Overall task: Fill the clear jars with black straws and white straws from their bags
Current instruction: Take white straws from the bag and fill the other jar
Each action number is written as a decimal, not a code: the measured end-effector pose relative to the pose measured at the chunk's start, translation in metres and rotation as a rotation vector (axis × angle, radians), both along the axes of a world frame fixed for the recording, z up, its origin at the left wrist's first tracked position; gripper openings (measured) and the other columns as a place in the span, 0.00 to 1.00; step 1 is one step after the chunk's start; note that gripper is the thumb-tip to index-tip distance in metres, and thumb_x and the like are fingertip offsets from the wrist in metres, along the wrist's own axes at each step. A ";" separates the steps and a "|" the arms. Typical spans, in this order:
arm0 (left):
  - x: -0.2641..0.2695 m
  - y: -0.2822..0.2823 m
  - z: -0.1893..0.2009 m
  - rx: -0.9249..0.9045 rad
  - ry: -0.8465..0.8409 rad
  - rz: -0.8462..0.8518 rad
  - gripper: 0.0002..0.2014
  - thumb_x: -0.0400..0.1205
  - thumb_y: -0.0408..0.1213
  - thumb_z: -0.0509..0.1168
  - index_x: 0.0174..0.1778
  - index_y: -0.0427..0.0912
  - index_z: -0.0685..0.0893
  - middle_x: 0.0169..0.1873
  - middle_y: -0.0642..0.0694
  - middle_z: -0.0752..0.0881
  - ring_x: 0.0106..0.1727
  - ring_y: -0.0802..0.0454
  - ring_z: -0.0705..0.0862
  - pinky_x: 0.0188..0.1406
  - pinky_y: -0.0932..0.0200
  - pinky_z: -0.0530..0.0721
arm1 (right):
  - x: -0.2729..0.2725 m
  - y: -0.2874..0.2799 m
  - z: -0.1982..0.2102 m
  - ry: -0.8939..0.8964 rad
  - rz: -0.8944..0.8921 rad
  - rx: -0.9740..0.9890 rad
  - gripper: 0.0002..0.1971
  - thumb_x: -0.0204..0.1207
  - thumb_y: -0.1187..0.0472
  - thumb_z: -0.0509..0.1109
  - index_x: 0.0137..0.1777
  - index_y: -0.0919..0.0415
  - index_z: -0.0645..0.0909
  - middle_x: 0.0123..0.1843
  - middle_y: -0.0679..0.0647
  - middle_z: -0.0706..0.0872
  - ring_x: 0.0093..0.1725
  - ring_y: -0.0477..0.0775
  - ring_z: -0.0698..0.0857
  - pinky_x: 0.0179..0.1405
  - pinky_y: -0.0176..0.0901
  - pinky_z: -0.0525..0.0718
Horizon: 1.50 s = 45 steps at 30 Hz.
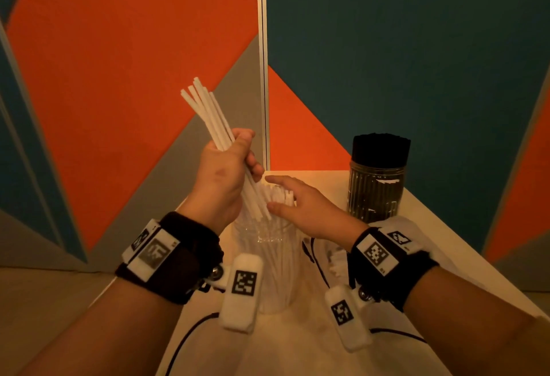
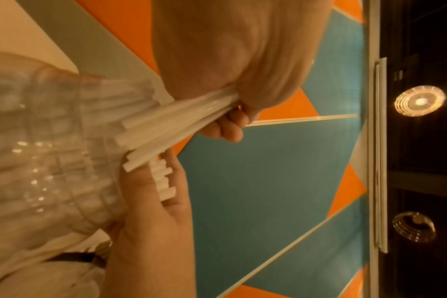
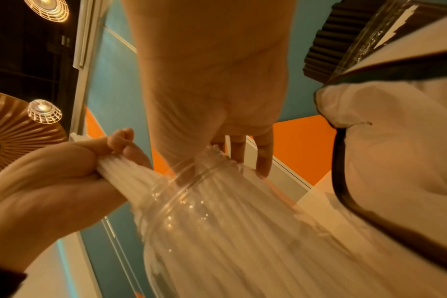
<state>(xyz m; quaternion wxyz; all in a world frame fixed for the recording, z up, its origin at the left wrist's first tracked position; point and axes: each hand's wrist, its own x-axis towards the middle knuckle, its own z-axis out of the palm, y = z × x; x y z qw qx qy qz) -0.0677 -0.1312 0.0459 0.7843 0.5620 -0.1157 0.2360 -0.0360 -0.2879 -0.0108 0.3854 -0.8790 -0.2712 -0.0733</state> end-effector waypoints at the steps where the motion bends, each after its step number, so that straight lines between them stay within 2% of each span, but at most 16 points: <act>1: 0.002 -0.002 -0.002 0.026 -0.011 0.029 0.04 0.87 0.36 0.63 0.50 0.40 0.80 0.21 0.47 0.77 0.21 0.49 0.78 0.22 0.58 0.78 | -0.001 0.000 0.000 -0.012 -0.012 0.008 0.29 0.82 0.46 0.72 0.82 0.41 0.69 0.79 0.50 0.76 0.73 0.51 0.77 0.73 0.50 0.76; 4: 0.003 -0.007 -0.017 0.272 -0.016 0.157 0.05 0.85 0.41 0.65 0.47 0.45 0.83 0.24 0.47 0.84 0.27 0.48 0.84 0.29 0.54 0.82 | -0.002 0.000 -0.002 -0.036 -0.041 0.036 0.25 0.82 0.47 0.71 0.78 0.38 0.71 0.72 0.51 0.83 0.62 0.50 0.83 0.61 0.49 0.81; 7: 0.002 -0.006 -0.035 0.807 -0.086 0.498 0.11 0.80 0.52 0.62 0.38 0.52 0.85 0.30 0.52 0.86 0.35 0.51 0.85 0.35 0.54 0.80 | -0.003 0.000 -0.004 -0.050 -0.052 0.043 0.21 0.84 0.48 0.67 0.76 0.35 0.71 0.67 0.51 0.86 0.50 0.43 0.83 0.51 0.47 0.81; 9: -0.001 -0.006 -0.044 0.992 -0.156 0.627 0.13 0.80 0.52 0.60 0.37 0.50 0.85 0.32 0.52 0.84 0.36 0.49 0.83 0.36 0.52 0.79 | -0.004 0.001 -0.005 -0.037 -0.053 0.066 0.20 0.85 0.48 0.66 0.75 0.37 0.72 0.66 0.48 0.87 0.56 0.47 0.86 0.57 0.53 0.85; 11: -0.005 -0.005 -0.053 1.038 -0.187 0.604 0.10 0.80 0.48 0.61 0.40 0.49 0.84 0.36 0.51 0.83 0.39 0.48 0.82 0.38 0.52 0.78 | -0.006 0.002 -0.005 -0.019 -0.035 0.113 0.17 0.85 0.49 0.66 0.72 0.38 0.75 0.63 0.45 0.87 0.58 0.47 0.87 0.60 0.56 0.86; 15: -0.001 0.003 -0.063 1.146 -0.049 0.538 0.15 0.79 0.51 0.60 0.58 0.57 0.86 0.60 0.46 0.82 0.63 0.45 0.78 0.62 0.41 0.79 | -0.008 0.002 -0.005 -0.007 -0.022 0.129 0.18 0.85 0.50 0.65 0.75 0.43 0.75 0.67 0.45 0.86 0.62 0.48 0.85 0.65 0.56 0.84; 17: 0.001 0.007 -0.060 1.149 0.030 0.499 0.23 0.76 0.57 0.59 0.67 0.58 0.79 0.67 0.47 0.77 0.69 0.43 0.74 0.67 0.38 0.77 | -0.008 0.001 -0.005 -0.004 -0.025 0.104 0.22 0.86 0.48 0.64 0.79 0.43 0.72 0.73 0.47 0.83 0.68 0.49 0.83 0.69 0.54 0.81; 19: 0.003 0.009 -0.055 1.024 -0.002 0.461 0.27 0.74 0.59 0.63 0.68 0.55 0.73 0.63 0.51 0.74 0.65 0.47 0.75 0.64 0.39 0.78 | -0.009 0.000 -0.005 -0.016 -0.033 0.074 0.24 0.86 0.47 0.64 0.81 0.43 0.70 0.78 0.48 0.79 0.73 0.50 0.79 0.73 0.52 0.78; 22: 0.004 0.010 -0.036 0.782 -0.179 0.437 0.38 0.74 0.52 0.72 0.79 0.54 0.62 0.70 0.54 0.71 0.65 0.59 0.75 0.61 0.61 0.77 | -0.008 0.000 -0.005 -0.023 -0.039 0.048 0.24 0.86 0.49 0.65 0.82 0.42 0.68 0.80 0.47 0.76 0.73 0.50 0.78 0.73 0.50 0.76; 24: 0.006 0.009 -0.017 0.754 -0.266 0.461 0.43 0.76 0.49 0.73 0.83 0.54 0.57 0.74 0.53 0.70 0.66 0.61 0.76 0.60 0.66 0.74 | -0.007 0.000 -0.005 -0.018 -0.037 0.044 0.25 0.86 0.49 0.65 0.82 0.42 0.68 0.81 0.46 0.75 0.75 0.50 0.76 0.73 0.48 0.75; 30: -0.004 0.000 -0.011 1.196 -0.348 0.497 0.21 0.84 0.50 0.58 0.70 0.48 0.83 0.66 0.49 0.85 0.65 0.51 0.83 0.64 0.58 0.76 | -0.006 0.000 -0.007 -0.015 -0.036 0.070 0.22 0.86 0.47 0.65 0.79 0.42 0.70 0.78 0.47 0.78 0.74 0.49 0.78 0.73 0.52 0.77; 33: -0.017 -0.002 -0.050 1.450 -0.400 0.484 0.20 0.87 0.48 0.54 0.68 0.48 0.85 0.67 0.49 0.86 0.66 0.50 0.83 0.68 0.53 0.78 | -0.008 -0.001 -0.009 0.013 -0.002 0.130 0.20 0.82 0.55 0.64 0.74 0.47 0.75 0.71 0.49 0.83 0.68 0.49 0.81 0.68 0.52 0.80; 37: -0.022 0.006 -0.064 1.523 -0.442 0.577 0.24 0.88 0.51 0.49 0.71 0.47 0.82 0.69 0.47 0.84 0.73 0.49 0.78 0.77 0.46 0.69 | -0.010 -0.002 -0.011 0.101 0.073 0.181 0.35 0.79 0.48 0.66 0.86 0.43 0.61 0.84 0.45 0.70 0.81 0.44 0.70 0.82 0.49 0.69; 41: -0.020 0.018 -0.060 1.192 -0.180 0.682 0.30 0.87 0.62 0.47 0.81 0.50 0.70 0.77 0.48 0.76 0.77 0.50 0.74 0.75 0.54 0.66 | -0.010 -0.006 -0.014 0.164 0.030 0.157 0.39 0.84 0.43 0.67 0.87 0.34 0.47 0.89 0.49 0.59 0.85 0.49 0.64 0.76 0.44 0.66; 43: -0.019 0.018 -0.065 1.015 0.045 0.559 0.39 0.82 0.70 0.46 0.84 0.49 0.63 0.79 0.46 0.73 0.78 0.48 0.73 0.74 0.52 0.69 | -0.011 -0.008 -0.015 0.240 0.042 0.201 0.43 0.83 0.43 0.68 0.88 0.37 0.43 0.90 0.49 0.56 0.86 0.49 0.61 0.79 0.44 0.63; 45: -0.019 0.013 -0.071 1.047 0.117 0.419 0.46 0.77 0.76 0.43 0.86 0.50 0.59 0.82 0.46 0.69 0.80 0.48 0.70 0.75 0.55 0.67 | -0.014 -0.009 -0.017 0.304 0.096 0.221 0.46 0.82 0.41 0.70 0.89 0.43 0.41 0.90 0.48 0.54 0.86 0.47 0.58 0.84 0.48 0.61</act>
